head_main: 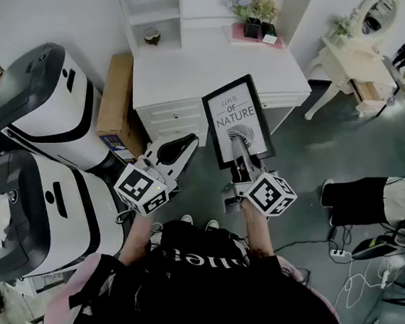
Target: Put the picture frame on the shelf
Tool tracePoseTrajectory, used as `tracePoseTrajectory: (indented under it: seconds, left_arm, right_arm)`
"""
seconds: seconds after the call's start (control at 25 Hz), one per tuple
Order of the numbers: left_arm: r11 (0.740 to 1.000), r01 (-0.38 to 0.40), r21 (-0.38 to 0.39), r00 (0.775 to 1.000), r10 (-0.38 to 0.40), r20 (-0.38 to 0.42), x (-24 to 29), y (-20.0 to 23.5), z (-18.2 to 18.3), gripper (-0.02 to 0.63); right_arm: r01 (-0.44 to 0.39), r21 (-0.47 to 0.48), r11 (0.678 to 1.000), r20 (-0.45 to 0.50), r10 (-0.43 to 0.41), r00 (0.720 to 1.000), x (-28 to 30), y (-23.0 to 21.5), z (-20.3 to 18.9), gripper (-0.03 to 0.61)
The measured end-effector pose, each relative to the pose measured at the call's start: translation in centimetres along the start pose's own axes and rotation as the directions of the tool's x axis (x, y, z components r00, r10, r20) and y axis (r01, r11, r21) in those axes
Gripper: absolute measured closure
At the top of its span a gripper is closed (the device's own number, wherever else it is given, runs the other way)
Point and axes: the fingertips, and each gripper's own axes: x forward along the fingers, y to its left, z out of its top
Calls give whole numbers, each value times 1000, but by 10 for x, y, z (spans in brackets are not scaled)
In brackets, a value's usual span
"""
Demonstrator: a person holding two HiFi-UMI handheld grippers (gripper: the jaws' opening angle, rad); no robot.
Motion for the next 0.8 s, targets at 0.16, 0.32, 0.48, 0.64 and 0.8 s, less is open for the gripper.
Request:
tracePoseTrajectory:
  seconds: [0.16,0.32,0.48,0.64,0.8]
  left_arm:
    - [1000,-3,-5,1000,3,1,2,-2,-1,580]
    - [1000,-15,-5,1000,15,2,6,-5,-1,581]
    - [1000,-10,-5,1000,10,-4,8,-5,-6,580]
    - [1000,-19,-10,1000,19,-9,8,0,-10,581]
    - [1000,-30,-5,999,30,-17,32,-21,-12,580]
  right_arm:
    - [-2,7,1000,-6,2,1000,-1,-2,1,526]
    - [-8,13,1000,-2,8,1000,-5,-6,6,526]
    - [-12,32,999,1,12,1000,-5,-10,6,526]
    - [-23,64,998,-1,23,1000,-1,-12,3,526]
    - [-42,93,995,-12,43,999,-17,-31,20,526]
